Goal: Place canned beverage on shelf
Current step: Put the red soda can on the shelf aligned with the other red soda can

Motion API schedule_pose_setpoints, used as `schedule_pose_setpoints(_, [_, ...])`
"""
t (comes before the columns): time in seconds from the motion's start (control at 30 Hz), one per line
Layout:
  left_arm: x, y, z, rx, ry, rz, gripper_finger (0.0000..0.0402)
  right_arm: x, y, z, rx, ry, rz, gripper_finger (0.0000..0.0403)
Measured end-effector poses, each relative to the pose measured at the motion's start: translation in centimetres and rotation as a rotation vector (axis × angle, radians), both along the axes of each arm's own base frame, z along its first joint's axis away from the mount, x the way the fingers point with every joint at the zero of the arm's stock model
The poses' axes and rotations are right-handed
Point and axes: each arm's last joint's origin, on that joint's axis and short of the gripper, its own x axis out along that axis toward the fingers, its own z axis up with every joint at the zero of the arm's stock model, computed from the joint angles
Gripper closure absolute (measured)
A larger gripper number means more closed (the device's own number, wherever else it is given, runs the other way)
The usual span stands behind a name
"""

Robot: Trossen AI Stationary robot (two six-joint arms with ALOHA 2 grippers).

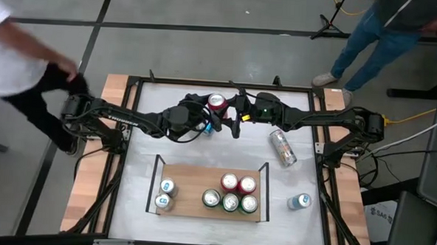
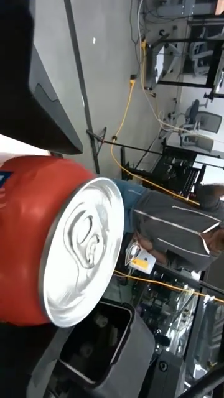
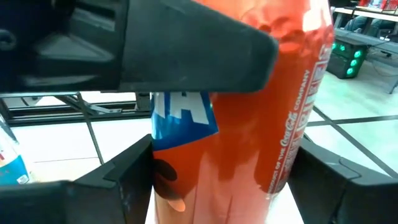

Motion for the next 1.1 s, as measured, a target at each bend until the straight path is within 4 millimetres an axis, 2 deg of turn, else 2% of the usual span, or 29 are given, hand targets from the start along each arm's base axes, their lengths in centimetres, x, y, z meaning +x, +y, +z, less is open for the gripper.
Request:
schedule_pose_setpoints(0.53, [0.3, -0.4, 0.0, 0.128, 0.113, -0.183, 0.0044, 0.0, 0.4, 0.0, -0.003, -0.001, 0.148, 0.0118])
schedule_pose_setpoints(0.8, [-0.8, -0.7, 1.0, 0.135, 0.144, -0.297, 0.0044, 0.0, 0.5, -0.2, 0.008, 0.023, 0.182, 0.012])
schedule_pose_setpoints(1.1, [-1.8, -1.1, 1.4, 0.122, 0.204, -0.438, 0.0044, -0.1, 0.9, -0.1, 0.028, 0.008, 0.317, 0.0119])
